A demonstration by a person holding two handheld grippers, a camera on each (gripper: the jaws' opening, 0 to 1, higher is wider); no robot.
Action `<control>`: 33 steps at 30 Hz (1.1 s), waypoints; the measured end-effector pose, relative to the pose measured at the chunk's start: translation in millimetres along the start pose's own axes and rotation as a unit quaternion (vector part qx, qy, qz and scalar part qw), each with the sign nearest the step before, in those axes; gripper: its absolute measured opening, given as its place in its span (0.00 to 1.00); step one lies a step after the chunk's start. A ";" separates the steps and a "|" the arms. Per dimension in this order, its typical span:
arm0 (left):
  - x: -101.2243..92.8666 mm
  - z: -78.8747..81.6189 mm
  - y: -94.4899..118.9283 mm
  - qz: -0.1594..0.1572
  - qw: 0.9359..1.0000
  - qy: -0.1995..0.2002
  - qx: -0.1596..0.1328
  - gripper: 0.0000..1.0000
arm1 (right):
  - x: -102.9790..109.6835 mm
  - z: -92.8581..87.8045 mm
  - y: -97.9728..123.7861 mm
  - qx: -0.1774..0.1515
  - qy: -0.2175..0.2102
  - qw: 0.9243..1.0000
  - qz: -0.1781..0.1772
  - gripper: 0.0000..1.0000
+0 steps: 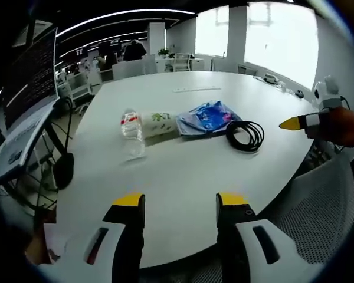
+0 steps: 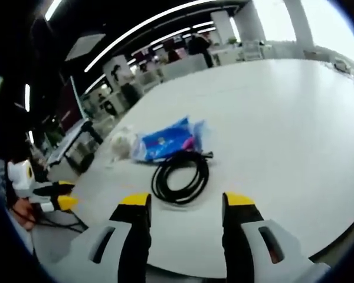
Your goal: Arrange the tabletop items into an orderly group along one side of the table until the central work area is clear of visible clutter.
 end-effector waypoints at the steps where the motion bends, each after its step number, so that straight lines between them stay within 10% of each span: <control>1: 0.8 -0.3 -0.3 0.002 1.000 0.000 0.000 0.48 | -0.5 0.2 -2.6 0.002 0.000 1.000 0.002 0.46; 24: 16.6 1.3 0.2 0.021 0.998 0.056 -0.003 0.46 | 6.3 7.4 -28.6 0.005 0.005 0.999 0.038 0.43; 33: 50.9 40.2 -27.2 0.037 0.998 0.055 -0.013 0.45 | 7.0 -2.1 -17.2 0.003 -0.005 0.999 0.037 0.42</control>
Point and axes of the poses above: the point that each gripper's makers call its tool centre point, and the gripper's own axes: y roughly backward along the fingers, x roughly to its left, z roughly out of its top, the point moved 6 cm from there along y, roughly backward along the fingers, and after that the axes turned 8 degrees about y, right-handed, at the moved point
